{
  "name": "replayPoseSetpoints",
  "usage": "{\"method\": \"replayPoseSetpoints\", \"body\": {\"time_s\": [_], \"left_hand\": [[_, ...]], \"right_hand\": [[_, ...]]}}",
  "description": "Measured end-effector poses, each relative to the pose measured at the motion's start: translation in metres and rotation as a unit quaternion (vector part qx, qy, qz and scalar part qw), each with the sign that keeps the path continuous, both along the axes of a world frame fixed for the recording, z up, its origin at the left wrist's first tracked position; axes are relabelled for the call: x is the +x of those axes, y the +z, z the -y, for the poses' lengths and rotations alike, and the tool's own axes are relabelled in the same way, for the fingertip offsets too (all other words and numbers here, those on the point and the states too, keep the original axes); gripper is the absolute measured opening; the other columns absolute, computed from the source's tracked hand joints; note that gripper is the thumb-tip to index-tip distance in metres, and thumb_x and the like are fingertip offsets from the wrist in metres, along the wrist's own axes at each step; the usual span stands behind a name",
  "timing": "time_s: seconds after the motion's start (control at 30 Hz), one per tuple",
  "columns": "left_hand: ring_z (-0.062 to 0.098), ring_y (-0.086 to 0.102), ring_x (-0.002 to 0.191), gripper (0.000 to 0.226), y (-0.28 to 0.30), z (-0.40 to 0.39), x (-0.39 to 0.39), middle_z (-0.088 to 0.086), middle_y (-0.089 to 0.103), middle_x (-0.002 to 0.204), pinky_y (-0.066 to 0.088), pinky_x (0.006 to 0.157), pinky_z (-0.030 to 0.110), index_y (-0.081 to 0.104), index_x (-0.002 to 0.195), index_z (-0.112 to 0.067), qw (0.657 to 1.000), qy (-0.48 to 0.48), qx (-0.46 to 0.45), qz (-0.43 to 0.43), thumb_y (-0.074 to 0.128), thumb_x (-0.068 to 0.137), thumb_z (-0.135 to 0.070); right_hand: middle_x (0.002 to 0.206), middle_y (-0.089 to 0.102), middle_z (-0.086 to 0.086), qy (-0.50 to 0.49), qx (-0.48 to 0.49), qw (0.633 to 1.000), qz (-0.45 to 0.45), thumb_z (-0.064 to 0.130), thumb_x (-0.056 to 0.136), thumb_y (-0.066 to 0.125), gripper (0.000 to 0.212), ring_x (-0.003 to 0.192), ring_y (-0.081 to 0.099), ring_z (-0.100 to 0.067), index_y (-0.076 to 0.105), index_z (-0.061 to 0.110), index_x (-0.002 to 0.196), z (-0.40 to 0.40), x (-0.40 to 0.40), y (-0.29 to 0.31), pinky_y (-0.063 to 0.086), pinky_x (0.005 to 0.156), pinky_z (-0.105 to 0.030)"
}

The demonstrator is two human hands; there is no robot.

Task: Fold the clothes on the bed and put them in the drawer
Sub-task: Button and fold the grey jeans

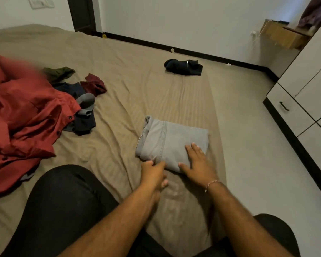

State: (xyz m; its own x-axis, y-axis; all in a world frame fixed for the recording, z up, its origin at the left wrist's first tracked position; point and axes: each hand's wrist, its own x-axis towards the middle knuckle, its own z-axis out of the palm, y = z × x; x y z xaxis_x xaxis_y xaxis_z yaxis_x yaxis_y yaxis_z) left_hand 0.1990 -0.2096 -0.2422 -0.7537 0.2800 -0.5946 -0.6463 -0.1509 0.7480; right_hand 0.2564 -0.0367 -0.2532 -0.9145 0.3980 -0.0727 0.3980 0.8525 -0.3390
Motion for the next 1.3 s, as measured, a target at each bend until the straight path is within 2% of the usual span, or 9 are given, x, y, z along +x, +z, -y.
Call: {"method": "replayPoseSetpoints", "body": {"time_s": [0.2,0.3,0.43,0.63,0.77,0.87,1.03,1.17,1.3], "left_hand": [[0.023,0.073,0.101,0.035,-0.004,-0.015,-0.005,0.005,0.076,0.112,0.058,0.083,0.036,0.064,0.123,-0.017,0.993,0.080,0.063,0.065,0.070,0.087,-0.017],[0.025,0.071,0.103,0.028,0.001,-0.025,-0.014,0.005,0.075,0.112,0.056,0.086,0.039,0.063,0.115,-0.023,0.985,0.105,0.102,0.091,0.072,0.089,-0.019],[0.031,0.070,0.110,0.047,0.002,-0.044,-0.031,0.007,0.076,0.117,0.056,0.100,0.051,0.062,0.128,-0.023,0.974,0.124,0.163,0.101,0.079,0.085,-0.015],[0.038,0.074,0.094,0.036,0.037,-0.087,-0.097,0.016,0.078,0.101,0.060,0.077,0.044,0.068,0.123,-0.009,0.962,0.188,0.175,0.087,0.072,0.087,-0.010],[0.037,0.073,0.098,0.037,0.085,-0.134,-0.188,0.016,0.076,0.110,0.060,0.076,0.043,0.064,0.126,-0.014,0.952,0.215,0.217,0.031,0.070,0.089,-0.009],[0.034,0.074,0.101,0.045,0.116,-0.170,-0.291,0.013,0.075,0.115,0.061,0.077,0.043,0.061,0.134,-0.016,0.943,0.221,0.246,-0.030,0.068,0.090,-0.006],[0.031,0.072,0.105,0.047,0.140,-0.220,-0.471,0.015,0.072,0.124,0.063,0.071,0.040,0.057,0.141,-0.009,0.939,0.199,0.263,-0.095,0.063,0.095,-0.003],[0.033,0.074,0.107,0.031,0.132,-0.247,-0.583,0.017,0.074,0.119,0.063,0.087,0.048,0.061,0.128,-0.009,0.927,0.173,0.304,-0.135,0.062,0.097,-0.004],[0.032,0.074,0.107,0.031,0.079,-0.269,-0.683,0.014,0.074,0.121,0.062,0.085,0.049,0.061,0.130,-0.014,0.937,0.155,0.272,-0.156,0.064,0.099,-0.013]], "right_hand": [[0.172,0.000,0.009,0.010,-0.009,0.998,-0.056,0.068,0.085,0.062,0.103,0.159,0.000,-0.013,0.010,0.030,0.165,0.004,0.020,-0.021,0.013,0.130,-0.041],[0.171,0.018,-0.001,0.009,0.073,0.994,-0.082,0.047,0.080,0.076,0.105,0.157,0.018,-0.022,0.016,0.029,0.164,0.008,0.018,-0.024,0.031,0.124,-0.046],[0.151,0.054,-0.011,-0.007,0.102,0.984,-0.148,0.007,0.062,0.087,0.096,0.138,0.054,-0.034,0.050,0.017,0.150,0.011,0.006,-0.020,0.056,0.101,-0.047],[0.133,0.069,-0.006,0.036,0.147,0.965,-0.212,0.013,0.066,0.061,0.069,0.113,0.071,-0.026,0.069,0.018,0.134,-0.019,-0.058,0.032,0.065,0.073,-0.038],[0.131,0.070,-0.006,0.060,0.186,0.947,-0.255,0.007,0.054,0.082,0.081,0.112,0.070,-0.028,0.069,0.018,0.134,-0.071,-0.154,0.092,0.064,0.077,-0.040],[0.137,0.065,-0.007,0.080,0.204,0.938,-0.268,0.010,0.068,0.085,0.078,0.120,0.066,-0.026,0.060,0.018,0.142,-0.118,-0.259,0.118,0.064,0.082,-0.038],[0.166,0.027,-0.011,0.075,0.234,0.951,-0.188,0.027,0.086,0.071,0.097,0.148,0.034,-0.040,0.012,0.028,0.163,-0.187,-0.452,0.135,0.061,0.086,-0.052],[0.166,0.029,-0.009,0.058,0.257,0.938,-0.224,0.014,0.093,0.059,0.086,0.148,0.034,-0.044,0.012,0.031,0.163,-0.213,-0.571,0.125,0.061,0.083,-0.053],[0.171,0.009,-0.009,0.060,0.221,0.952,-0.201,0.021,0.092,0.062,0.095,0.156,0.013,-0.042,-0.001,0.031,0.163,-0.237,-0.674,0.073,0.035,0.115,-0.066]]}}
